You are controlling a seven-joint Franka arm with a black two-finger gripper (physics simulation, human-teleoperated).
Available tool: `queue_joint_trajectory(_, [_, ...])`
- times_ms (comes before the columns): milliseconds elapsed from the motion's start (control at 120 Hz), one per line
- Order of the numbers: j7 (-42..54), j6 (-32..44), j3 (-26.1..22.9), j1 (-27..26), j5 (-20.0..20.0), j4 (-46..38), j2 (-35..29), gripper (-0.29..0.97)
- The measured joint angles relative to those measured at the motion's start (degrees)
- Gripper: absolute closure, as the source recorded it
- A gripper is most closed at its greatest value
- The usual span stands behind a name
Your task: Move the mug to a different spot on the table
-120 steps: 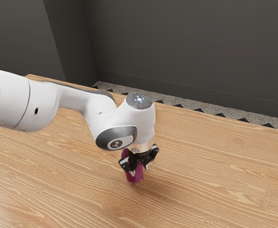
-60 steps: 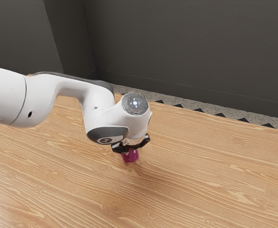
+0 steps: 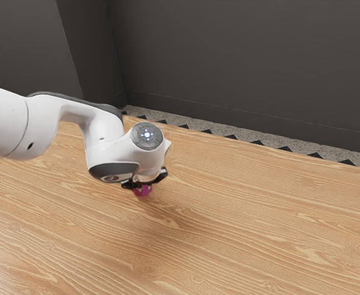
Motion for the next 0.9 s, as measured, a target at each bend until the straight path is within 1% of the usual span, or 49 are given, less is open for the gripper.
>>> queue_joint_trajectory(125, [1.3,3.1,1.8,1.7,0.7,-0.2,0.5,0.73])
queue_joint_trajectory(267, [2.7,7.5,3.9,3.5,1.1,-2.7,0.8,0.73])
queue_joint_trajectory(417, [4.4,11.2,5.3,4.7,1.4,-3.4,1.1,0.73])
queue_joint_trajectory(558, [6.5,14.5,6.4,7.1,1.2,-3.5,2.3,0.74])
queue_joint_trajectory(783, [10.5,19.4,10.2,7.8,1.7,-3.5,2.8,0.75])
queue_joint_trajectory(900, [12.6,21.3,11.2,9.5,1.8,-4.0,2.8,0.76])
